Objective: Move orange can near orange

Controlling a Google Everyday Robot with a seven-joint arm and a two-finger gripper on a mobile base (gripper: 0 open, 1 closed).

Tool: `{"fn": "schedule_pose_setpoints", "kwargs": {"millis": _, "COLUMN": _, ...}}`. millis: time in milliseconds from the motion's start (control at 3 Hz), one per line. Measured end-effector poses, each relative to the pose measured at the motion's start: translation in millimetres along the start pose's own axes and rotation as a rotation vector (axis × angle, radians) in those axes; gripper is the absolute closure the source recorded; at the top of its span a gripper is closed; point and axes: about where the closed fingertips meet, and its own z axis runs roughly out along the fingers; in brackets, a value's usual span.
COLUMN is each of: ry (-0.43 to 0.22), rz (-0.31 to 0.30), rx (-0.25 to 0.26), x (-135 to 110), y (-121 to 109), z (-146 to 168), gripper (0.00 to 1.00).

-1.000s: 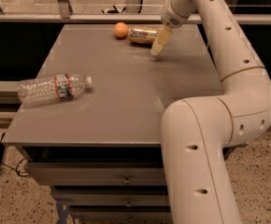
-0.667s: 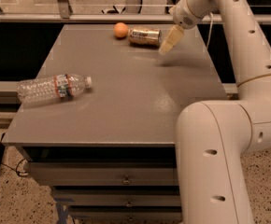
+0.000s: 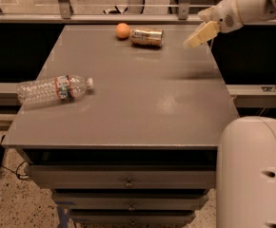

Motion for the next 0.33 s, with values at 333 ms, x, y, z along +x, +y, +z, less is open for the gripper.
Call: {"fn": "schedule_pose_setpoints", "kwargs": {"millis": 333, "ry": -0.052, "rz": 0.034, "rx": -0.018, "x": -3.1, "y": 3.8, "z": -6.7, "gripper": 0.00}}
